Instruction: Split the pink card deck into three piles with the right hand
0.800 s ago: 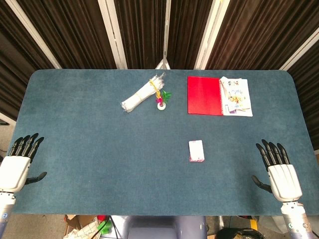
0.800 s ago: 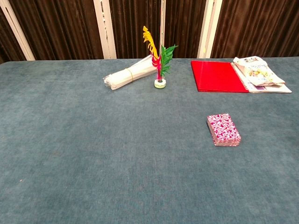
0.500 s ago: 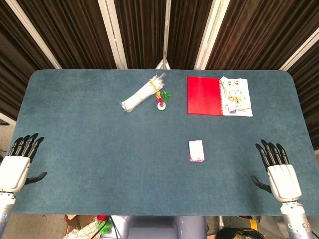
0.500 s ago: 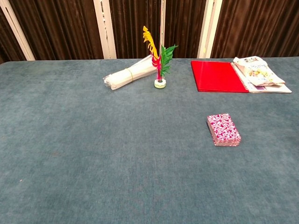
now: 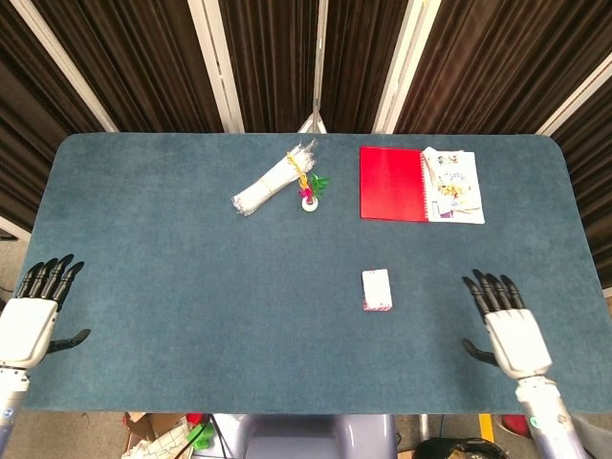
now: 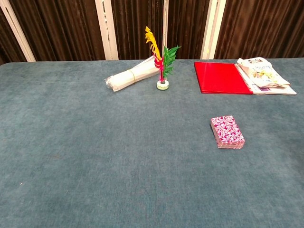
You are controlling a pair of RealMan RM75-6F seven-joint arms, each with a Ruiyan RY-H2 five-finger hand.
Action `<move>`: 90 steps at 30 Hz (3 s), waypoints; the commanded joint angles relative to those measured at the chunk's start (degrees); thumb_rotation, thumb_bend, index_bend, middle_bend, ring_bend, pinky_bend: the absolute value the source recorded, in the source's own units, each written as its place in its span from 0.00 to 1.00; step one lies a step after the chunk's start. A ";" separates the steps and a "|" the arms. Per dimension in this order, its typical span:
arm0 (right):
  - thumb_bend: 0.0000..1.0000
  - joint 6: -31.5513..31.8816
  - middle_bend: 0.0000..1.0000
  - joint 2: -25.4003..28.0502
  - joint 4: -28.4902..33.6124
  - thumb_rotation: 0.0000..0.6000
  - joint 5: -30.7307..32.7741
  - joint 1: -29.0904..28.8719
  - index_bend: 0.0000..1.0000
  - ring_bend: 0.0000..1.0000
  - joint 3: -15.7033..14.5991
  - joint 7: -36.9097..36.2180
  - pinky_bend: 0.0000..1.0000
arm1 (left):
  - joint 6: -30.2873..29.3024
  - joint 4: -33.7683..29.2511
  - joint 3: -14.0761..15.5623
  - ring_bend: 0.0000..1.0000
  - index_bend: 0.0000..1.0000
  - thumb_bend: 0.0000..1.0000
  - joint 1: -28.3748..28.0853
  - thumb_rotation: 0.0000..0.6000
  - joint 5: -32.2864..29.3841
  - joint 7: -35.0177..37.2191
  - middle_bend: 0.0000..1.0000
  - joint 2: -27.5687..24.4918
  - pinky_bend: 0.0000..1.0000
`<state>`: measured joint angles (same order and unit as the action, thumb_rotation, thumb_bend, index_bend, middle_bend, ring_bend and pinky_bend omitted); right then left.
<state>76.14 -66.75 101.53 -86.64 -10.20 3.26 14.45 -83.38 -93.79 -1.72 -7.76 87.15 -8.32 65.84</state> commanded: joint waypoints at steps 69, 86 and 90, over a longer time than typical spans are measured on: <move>0.24 -17.61 0.35 -23.31 -10.81 1.00 46.94 -30.91 0.38 0.12 5.86 29.15 0.00 | 5.10 -2.27 0.00 0.00 0.00 0.00 -1.43 1.00 -3.79 5.40 0.00 -2.74 0.00; 0.24 -14.13 0.39 -17.72 -6.76 1.00 41.97 -28.85 0.44 0.16 5.39 24.13 0.00 | 5.07 -2.20 0.05 0.00 0.00 0.00 -1.45 1.00 -3.83 5.27 0.00 -2.72 0.00; 0.24 -14.22 0.39 -15.41 -6.51 1.00 42.22 -27.75 0.44 0.16 5.02 22.42 0.00 | 5.14 -2.31 0.04 0.00 0.00 0.00 -1.45 1.00 -4.03 5.04 0.00 -2.66 0.00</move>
<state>61.89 -82.76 94.89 -44.50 -38.43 8.47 37.49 -78.24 -96.09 -1.68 -9.22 83.13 -3.28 63.17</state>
